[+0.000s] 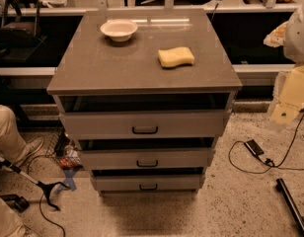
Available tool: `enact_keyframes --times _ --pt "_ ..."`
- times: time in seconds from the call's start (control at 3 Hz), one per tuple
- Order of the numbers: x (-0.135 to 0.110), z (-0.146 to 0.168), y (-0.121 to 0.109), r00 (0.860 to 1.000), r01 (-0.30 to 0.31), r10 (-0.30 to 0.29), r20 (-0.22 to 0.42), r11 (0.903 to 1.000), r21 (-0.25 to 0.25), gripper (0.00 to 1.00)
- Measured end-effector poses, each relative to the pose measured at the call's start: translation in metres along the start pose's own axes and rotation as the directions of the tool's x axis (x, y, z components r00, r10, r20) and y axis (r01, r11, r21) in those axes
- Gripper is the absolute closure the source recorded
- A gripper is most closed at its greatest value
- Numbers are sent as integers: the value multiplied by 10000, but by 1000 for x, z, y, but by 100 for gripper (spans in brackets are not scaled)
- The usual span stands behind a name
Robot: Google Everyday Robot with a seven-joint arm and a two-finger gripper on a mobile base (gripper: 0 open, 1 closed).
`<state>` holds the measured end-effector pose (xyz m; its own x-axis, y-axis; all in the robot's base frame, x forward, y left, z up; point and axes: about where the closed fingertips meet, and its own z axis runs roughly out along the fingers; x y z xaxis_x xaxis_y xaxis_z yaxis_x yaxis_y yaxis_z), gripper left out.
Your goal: Open bottom drawer
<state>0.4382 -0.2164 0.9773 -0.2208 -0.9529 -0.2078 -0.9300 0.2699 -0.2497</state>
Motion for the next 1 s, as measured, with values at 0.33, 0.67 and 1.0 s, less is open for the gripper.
enact_keyframes --times 0.33,0.67,1.0 --pt "0 0 0 10000 0 0 1 10000 0 0" --pt "1 32 12 9987 110 -73 510 9973 -724 0" --pt "-3 89 40 9864 230 74 1644 9831 -1818 0"
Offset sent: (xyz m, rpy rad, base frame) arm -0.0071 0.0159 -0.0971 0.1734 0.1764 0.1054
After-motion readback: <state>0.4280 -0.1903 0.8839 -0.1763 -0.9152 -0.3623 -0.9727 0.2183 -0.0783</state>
